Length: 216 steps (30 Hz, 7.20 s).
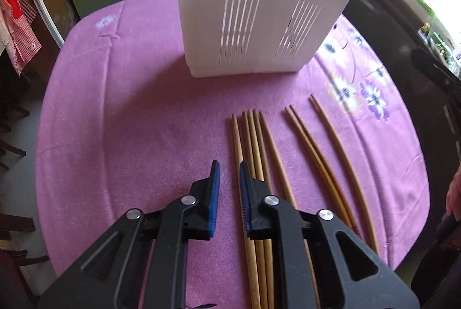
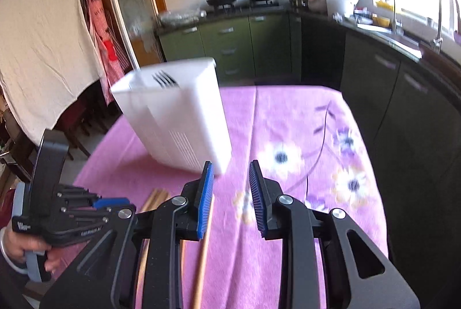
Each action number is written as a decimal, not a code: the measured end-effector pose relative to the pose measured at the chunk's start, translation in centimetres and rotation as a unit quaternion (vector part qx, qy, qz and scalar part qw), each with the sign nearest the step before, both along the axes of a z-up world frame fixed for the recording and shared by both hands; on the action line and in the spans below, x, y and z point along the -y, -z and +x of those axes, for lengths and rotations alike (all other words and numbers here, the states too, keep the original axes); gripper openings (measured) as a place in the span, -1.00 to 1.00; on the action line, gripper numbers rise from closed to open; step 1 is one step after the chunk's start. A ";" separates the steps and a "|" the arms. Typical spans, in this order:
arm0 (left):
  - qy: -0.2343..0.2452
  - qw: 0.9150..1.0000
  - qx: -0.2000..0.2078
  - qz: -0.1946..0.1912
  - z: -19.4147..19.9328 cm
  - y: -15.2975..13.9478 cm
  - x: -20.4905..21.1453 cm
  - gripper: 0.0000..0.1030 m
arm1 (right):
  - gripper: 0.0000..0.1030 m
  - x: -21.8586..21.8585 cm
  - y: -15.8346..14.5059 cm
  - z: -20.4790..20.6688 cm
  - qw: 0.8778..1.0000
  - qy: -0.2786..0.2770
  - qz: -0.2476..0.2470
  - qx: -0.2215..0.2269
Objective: Organize utensils
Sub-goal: 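Grasp a wooden chopstick with the left gripper and lift it upright, then carry the chopstick toward the holder with the left gripper while the right gripper grasps another chopstick, then drop the chopstick into the holder with the left gripper while the right gripper carries its chopstick, then lower the chopstick into the white holder and open the right gripper, then move the left gripper to the remaining chopsticks while the right gripper approaches them too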
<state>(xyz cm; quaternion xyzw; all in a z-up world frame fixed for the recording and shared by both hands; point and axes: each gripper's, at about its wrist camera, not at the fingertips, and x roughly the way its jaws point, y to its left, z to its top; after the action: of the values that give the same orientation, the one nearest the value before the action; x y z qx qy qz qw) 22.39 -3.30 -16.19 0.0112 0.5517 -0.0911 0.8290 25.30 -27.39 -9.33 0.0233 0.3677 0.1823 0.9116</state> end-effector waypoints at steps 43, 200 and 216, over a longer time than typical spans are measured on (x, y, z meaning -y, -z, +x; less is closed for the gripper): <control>-0.031 0.997 0.077 0.005 -2.9 -4.0 -2.6 -0.88 | -0.36 -5.9 8.4 1.1 0.982 -0.080 -0.107 -0.132; 0.031 0.983 0.181 -0.009 -6.0 -12.4 -0.1 -0.03 | -0.70 -2.7 -14.9 2.3 0.993 -0.030 0.030 0.109; 0.025 1.000 -0.006 0.000 -1.4 -0.5 2.2 -0.42 | -0.64 1.9 2.5 -3.1 0.998 -0.012 0.023 -0.061</control>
<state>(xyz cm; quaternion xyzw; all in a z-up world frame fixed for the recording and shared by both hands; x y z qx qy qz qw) 20.99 -5.46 -15.73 0.0242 0.5563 -0.1122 0.8230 22.23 -29.29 -11.78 0.0506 0.4183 0.2002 0.8845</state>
